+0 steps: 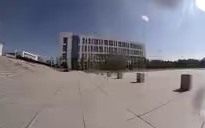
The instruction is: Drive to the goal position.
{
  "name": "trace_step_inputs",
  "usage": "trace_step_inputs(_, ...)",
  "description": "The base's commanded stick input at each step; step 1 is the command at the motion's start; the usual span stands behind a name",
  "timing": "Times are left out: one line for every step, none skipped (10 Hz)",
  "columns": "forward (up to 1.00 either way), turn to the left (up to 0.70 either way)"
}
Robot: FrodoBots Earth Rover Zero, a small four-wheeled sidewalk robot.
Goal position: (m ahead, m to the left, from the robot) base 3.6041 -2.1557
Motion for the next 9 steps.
trace_step_inputs(0.7,-0.24)
trace_step_inputs(0.7,-0.24)
trace_step_inputs(0.7,-0.22)
trace_step_inputs(0.7,-0.11)
trace_step_inputs(0.7,0.0)
trace_step_inputs(0.7,0.0)
trace_step_inputs(0.7,0.0)
trace_step_inputs(0.7,0.0)
trace_step_inputs(0.7,-0.11)
